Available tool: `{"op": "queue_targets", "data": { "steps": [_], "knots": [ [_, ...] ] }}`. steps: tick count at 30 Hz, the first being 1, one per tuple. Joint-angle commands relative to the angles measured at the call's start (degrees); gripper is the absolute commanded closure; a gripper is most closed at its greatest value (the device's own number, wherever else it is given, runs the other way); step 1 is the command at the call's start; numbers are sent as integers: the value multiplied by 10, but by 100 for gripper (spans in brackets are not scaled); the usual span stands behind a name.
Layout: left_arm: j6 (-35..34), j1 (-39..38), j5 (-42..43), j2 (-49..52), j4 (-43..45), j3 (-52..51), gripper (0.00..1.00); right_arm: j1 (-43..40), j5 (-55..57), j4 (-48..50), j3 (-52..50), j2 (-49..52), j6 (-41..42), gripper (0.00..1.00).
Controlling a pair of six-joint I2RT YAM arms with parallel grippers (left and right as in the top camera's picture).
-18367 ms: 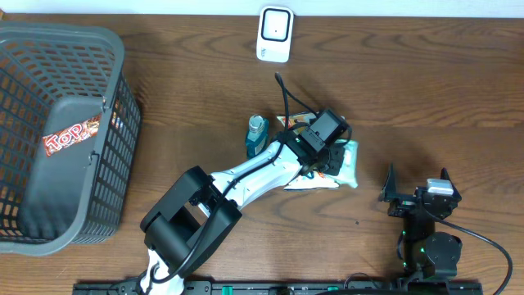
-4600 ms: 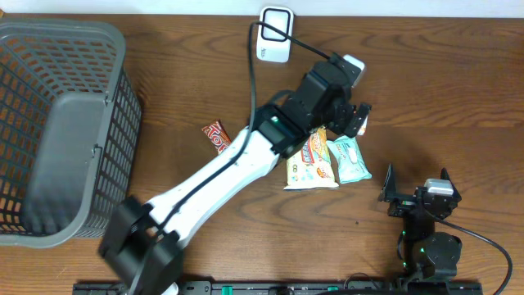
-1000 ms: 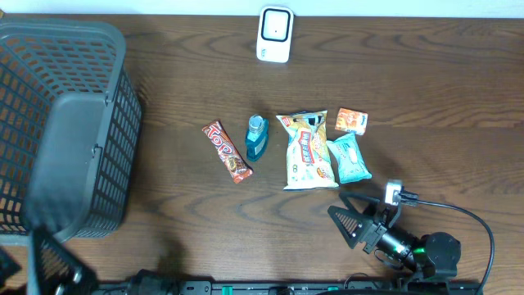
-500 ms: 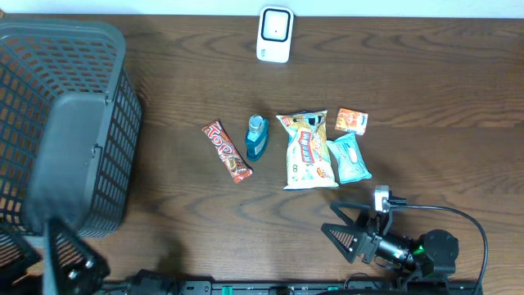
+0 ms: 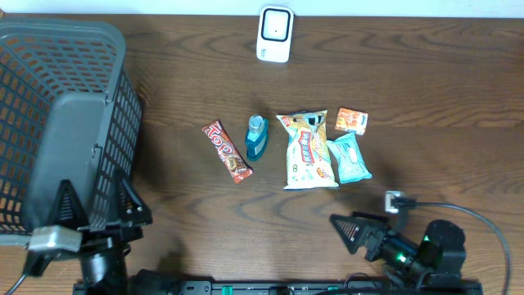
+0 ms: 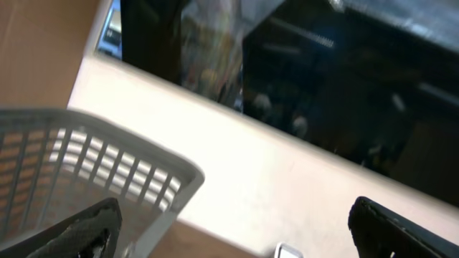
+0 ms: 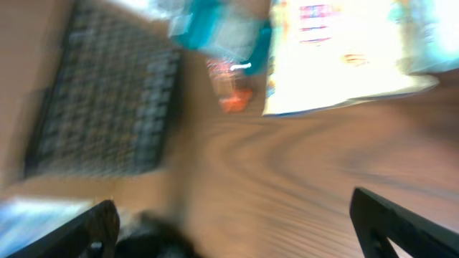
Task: Scan the item barcode
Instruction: 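Reach the right gripper toward the light green washable wipes pack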
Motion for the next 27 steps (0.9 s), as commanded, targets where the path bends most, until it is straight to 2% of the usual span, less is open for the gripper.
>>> {"op": "queue_targets", "data": {
  "steps": [1,9,11,14,19,22,23,26,27],
  "knots": [
    [-2,1,-8,-1,-8,-13,2,2,264,-77,124,77,-103,6],
    [-2,1,-8,-1,-47,-15,2,2,423,-152,284,284,-60,5],
    [-2,1,-8,-1,-63,-15,2,2,410,-166,299,347,-48,1],
    [-2,1,-8,-1,-108,-15,2,2,358,-162,300,423,-47,1],
    [-2,1,-8,-1,-249,-15,2,2,284,-96,300,569,-46,1],
    [-2,1,-8,-1,-351,-15,2,12,258,-59,300,636,-73,13],
    [-2,1,-8,-1,-391,-15,2,23,270,-45,300,653,-91,16],
    [-2,1,-8,-1,-493,-15,2,76,372,-12,302,689,-94,16],
    [-2,1,-8,-1,-497,-17,2,95,405,-2,303,695,-94,15]
  ]
}}
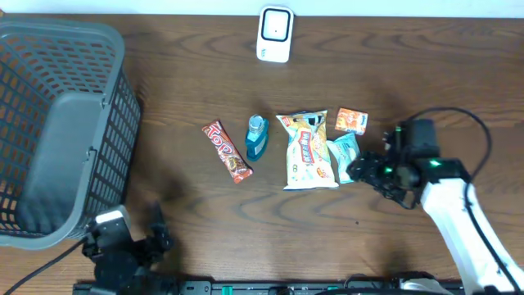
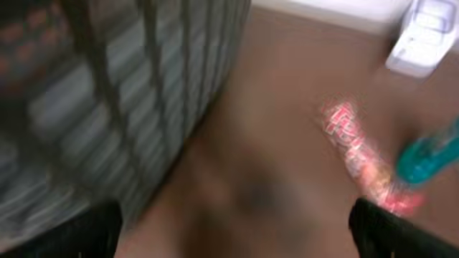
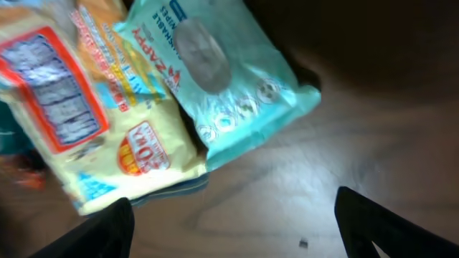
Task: Scan the item barcode
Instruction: 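Reach the right gripper toward the light green washable wipes pack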
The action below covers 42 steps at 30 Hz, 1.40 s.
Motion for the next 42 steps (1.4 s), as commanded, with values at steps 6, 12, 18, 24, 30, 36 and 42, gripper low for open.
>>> {"op": "queue_targets", "data": {
  "steps": [6,12,18,24,30,36,42],
  "knots": [
    [-1,1,-8,-1,-22,0,2,181,313,57,10,23,-20,8],
    [-1,1,-8,-1,-22,0,2,275,531,108,10,71,-40,3],
    [-1,1,-8,-1,-22,0,2,279,552,154,10,163,-95,13],
    [-1,1,-8,-1,-22,0,2,290,553,152,10,247,-95,32],
    [-1,1,-8,-1,-22,0,2,301,555,150,10,262,-106,77],
    [-1,1,-8,-1,-22,0,2,291,497,124,19,259,-127,99],
    [-1,1,-8,-1,-22,0,2,252,307,24,105,218,-169,99]
  ]
}}
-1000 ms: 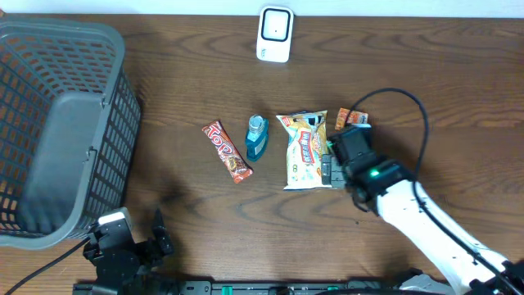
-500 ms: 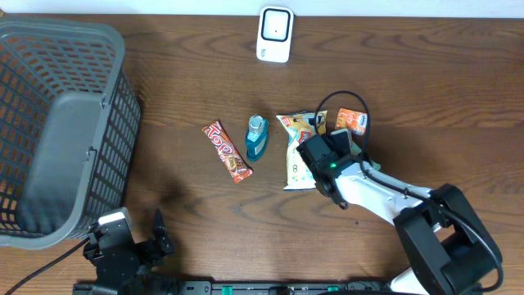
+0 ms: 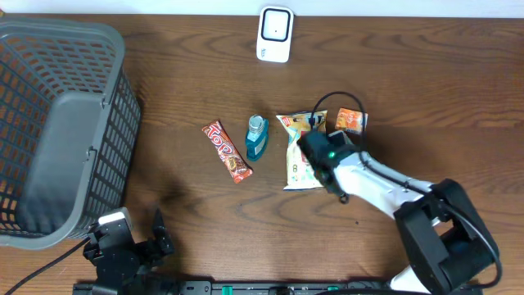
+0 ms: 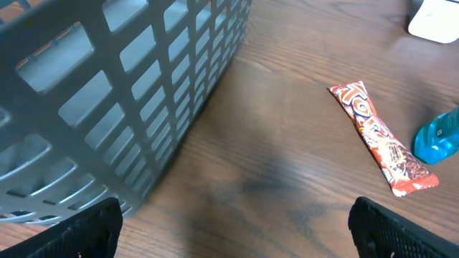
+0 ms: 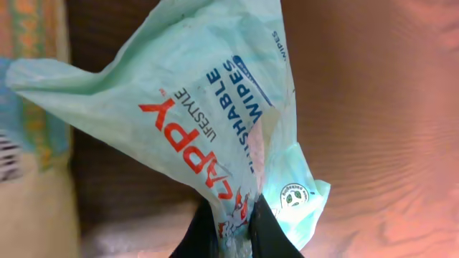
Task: Scan the item barcode
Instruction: 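Reach the right gripper toward the light green washable wipes pack, then grasp the green wipes pack with the right gripper and lift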
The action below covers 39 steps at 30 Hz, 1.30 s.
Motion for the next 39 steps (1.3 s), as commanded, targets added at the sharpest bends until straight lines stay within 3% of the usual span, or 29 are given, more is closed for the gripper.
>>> {"op": "queue_targets", "data": {
  "steps": [1,5,14,23,28,33,39],
  "knots": [
    [-1,1,-8,-1,-1,2,2,-23,-191,-43,62,-44,-61,99],
    [-1,1,-8,-1,0,2,2,-70,-379,-131,114,-105,-123,99],
    [-1,1,-8,-1,-1,2,2,-196,-820,-192,104,-119,-272,99],
    [-1,1,-8,-1,-1,2,2,-210,-1109,-203,103,-119,-276,99],
    [-1,1,-8,-1,-1,2,2,-210,-1210,-225,103,-119,-275,99],
    [-1,1,-8,-1,-1,2,2,-210,-1217,-254,104,-119,-156,99],
    [-1,1,-8,-1,-1,2,2,-210,-1217,-263,104,-119,-142,99]
  ]
}}
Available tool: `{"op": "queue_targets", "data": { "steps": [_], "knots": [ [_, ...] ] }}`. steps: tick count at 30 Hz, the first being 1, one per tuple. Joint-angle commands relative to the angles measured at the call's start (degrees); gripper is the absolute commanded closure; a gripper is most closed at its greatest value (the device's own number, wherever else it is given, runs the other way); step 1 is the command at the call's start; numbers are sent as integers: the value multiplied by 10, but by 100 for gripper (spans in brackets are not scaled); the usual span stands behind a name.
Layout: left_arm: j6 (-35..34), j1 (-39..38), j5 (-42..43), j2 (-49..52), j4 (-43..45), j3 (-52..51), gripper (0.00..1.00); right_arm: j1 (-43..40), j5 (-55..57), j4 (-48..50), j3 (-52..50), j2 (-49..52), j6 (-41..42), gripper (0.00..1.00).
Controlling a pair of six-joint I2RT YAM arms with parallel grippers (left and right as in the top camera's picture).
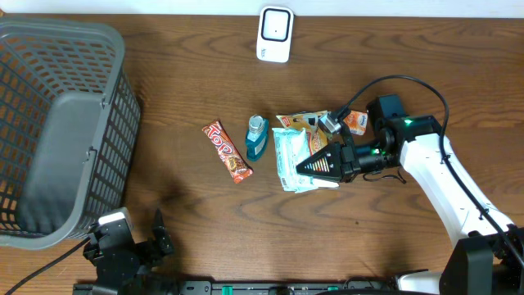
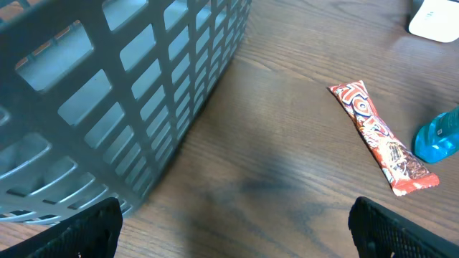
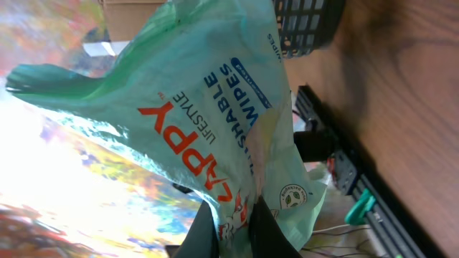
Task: Scan the item barcode
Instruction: 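Grasp the green wipes pack with the right gripper and lift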
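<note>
A pale teal wipes pack [image 3: 215, 122] printed "flushable wipes" hangs pinched at its lower edge in my right gripper [image 3: 228, 228], which is shut on it. From overhead the pack [image 1: 291, 156] is held above the yellow snack bag [image 1: 304, 121], with the right gripper [image 1: 309, 165] pointing left. The white barcode scanner [image 1: 274, 34] stands at the table's far edge. My left gripper [image 2: 237, 236] sits low at the front left, open, nothing between its fingers [image 2: 79, 233].
A grey mesh basket [image 1: 57, 123] fills the left side. A red candy bar [image 1: 227, 151] and a blue bottle [image 1: 257, 137] lie mid-table. A small orange box [image 1: 354, 121] lies behind the right arm, whose cable loops above it.
The wipes pack lay on the table with my right gripper shut on it. Now it is off the wood, the wrist is turned sideways, and the pack hangs over the snack bag. The left arm is unchanged.
Both arms sat at the front edge, the wipes pack lying right of the snack bag. Then my right gripper was open beside the pack and the left arm sat low. Then it was shut on the pack, and now holds it raised.
</note>
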Motion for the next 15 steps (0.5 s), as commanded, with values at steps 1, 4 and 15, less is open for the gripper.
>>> {"op": "queue_targets", "data": {
  "steps": [1,4,15],
  "knots": [
    [-1,1,-8,-1,0,2,2,-1,-37,-9,-2,-2,25,99],
    [-1,1,-8,-1,0,2,2,-1,-37,-9,-2,-2,24,99],
    [-1,1,-8,-1,0,2,2,-2,216,101,-2,-2,-21,99]
  ]
}}
